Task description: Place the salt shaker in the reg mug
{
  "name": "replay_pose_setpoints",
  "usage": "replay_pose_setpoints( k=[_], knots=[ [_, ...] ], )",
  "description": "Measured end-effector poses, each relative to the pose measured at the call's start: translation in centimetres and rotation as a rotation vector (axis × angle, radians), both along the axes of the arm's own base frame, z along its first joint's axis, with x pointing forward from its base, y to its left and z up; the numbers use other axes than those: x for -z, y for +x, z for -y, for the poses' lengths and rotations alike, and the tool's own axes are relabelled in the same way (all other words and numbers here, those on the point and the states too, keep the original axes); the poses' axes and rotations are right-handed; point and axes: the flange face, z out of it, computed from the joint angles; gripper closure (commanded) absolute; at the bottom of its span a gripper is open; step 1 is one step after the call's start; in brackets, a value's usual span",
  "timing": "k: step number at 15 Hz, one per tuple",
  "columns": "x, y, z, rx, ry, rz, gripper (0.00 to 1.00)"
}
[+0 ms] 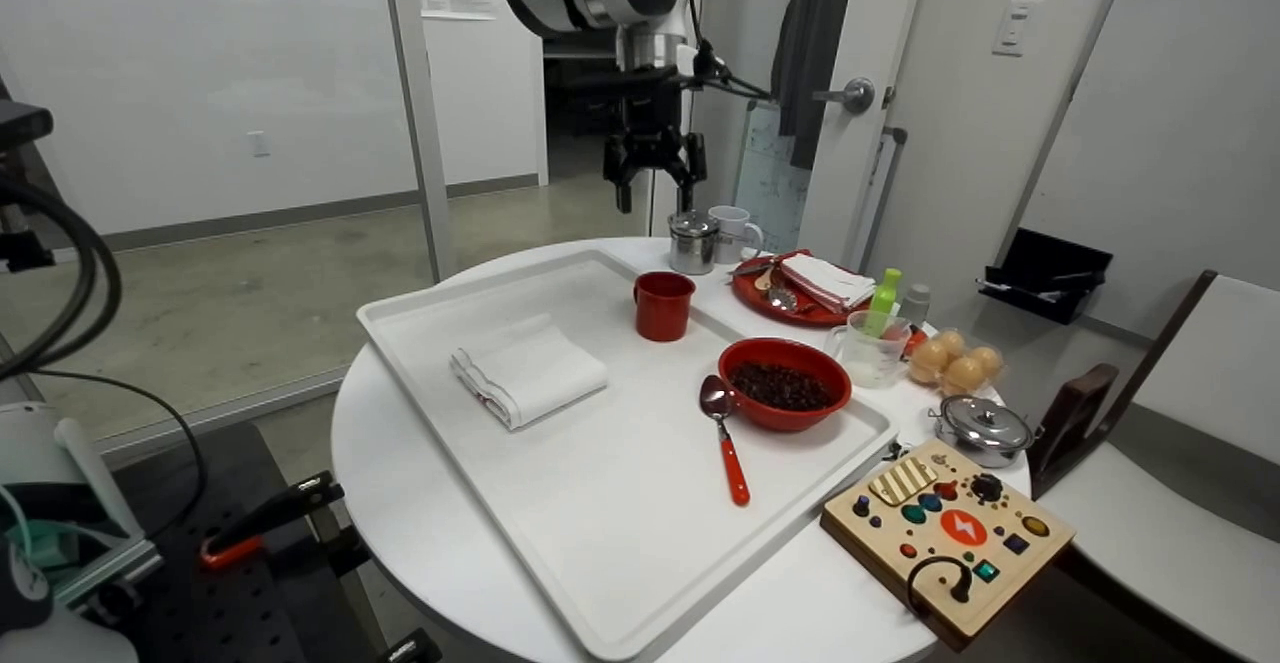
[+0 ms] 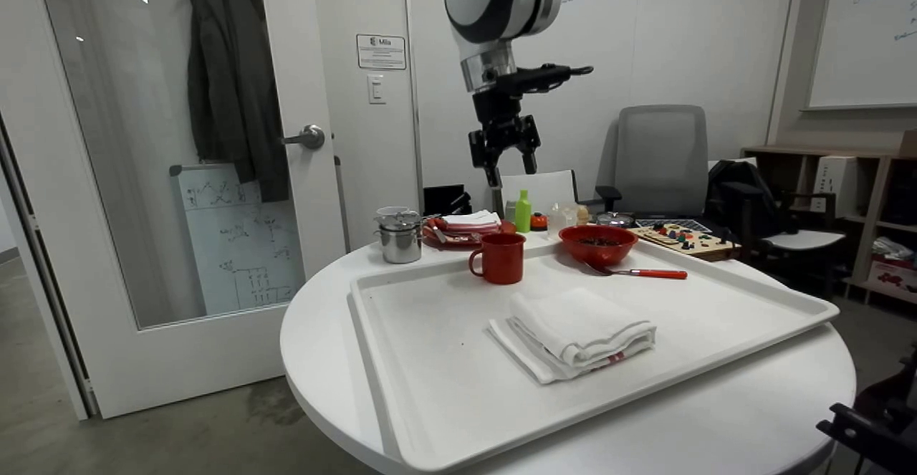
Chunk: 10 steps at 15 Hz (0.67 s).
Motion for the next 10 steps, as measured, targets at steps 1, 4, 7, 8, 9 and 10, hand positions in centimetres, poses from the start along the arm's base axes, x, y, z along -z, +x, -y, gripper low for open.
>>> replay_pose_setpoints(
  k=[1,4,7,8,9,10],
  knots=[
    [-1.8,-0.9,-0.2,-0.006,0.000,-0.003,0.00],
    [-6.3,-5.0,-1.8,-0.031,0.003,-0.016,0.00],
    [-9.7,-9.0,-1.9,0.053,0.049,0.016,0.00],
    [-10.6,-10.2,-1.4,0.099,0.070,0.025,0.00],
    [-11.3,-11.5,-0.7,0.143,0.093,0.031,0.00],
    [-11.8,-12.6,0.0,0.173,0.108,0.037,0.00]
  ],
)
